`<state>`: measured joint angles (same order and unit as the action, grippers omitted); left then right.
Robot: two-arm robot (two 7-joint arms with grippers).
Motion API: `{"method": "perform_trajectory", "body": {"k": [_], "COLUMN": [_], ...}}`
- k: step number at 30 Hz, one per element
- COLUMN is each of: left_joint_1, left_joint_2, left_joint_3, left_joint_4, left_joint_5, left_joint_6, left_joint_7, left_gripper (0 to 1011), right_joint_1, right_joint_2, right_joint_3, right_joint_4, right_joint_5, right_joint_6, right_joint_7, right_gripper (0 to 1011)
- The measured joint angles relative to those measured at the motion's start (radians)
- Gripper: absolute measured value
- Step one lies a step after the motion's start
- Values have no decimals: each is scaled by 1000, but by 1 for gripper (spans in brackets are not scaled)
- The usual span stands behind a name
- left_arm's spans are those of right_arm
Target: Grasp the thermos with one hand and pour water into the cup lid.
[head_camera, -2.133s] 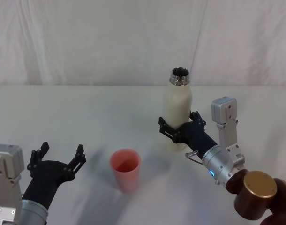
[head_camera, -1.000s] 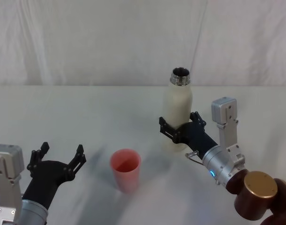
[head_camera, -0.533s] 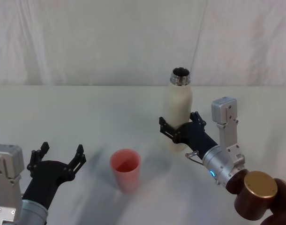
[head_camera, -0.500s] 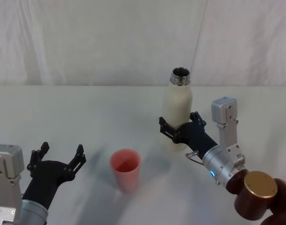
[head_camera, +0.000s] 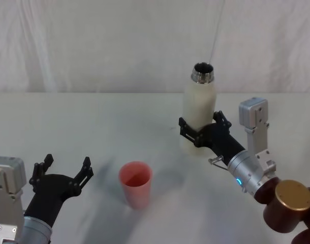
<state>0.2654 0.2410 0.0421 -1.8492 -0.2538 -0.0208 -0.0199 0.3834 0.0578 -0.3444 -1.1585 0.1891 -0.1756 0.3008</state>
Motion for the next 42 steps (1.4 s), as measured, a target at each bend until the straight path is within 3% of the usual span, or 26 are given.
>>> {"method": "perform_trajectory", "body": {"k": [8, 14, 28, 42], "left_joint_1": [0, 0, 0, 0], "left_joint_2": [0, 0, 0, 0], "left_joint_3": [0, 0, 0, 0], "left_joint_4": [0, 0, 0, 0], "left_joint_5": [0, 0, 0, 0], "left_joint_6": [0, 0, 0, 0], "left_joint_7": [0, 0, 0, 0], "left_gripper": [1001, 1001, 1001, 1001], "right_joint_1": [-6, -14, -58, -106], "right_joint_2": [41, 92, 169, 215], "right_joint_3": [-6, -10, -3, -23], "right_joint_4": [-77, -140, -232, -323], "right_joint_5": [-23, -38, -36, -125], "right_joint_6": [25, 52, 130, 129], "right_joint_7": [8, 32, 48, 4], "right_gripper": [950, 950, 951, 950]}}
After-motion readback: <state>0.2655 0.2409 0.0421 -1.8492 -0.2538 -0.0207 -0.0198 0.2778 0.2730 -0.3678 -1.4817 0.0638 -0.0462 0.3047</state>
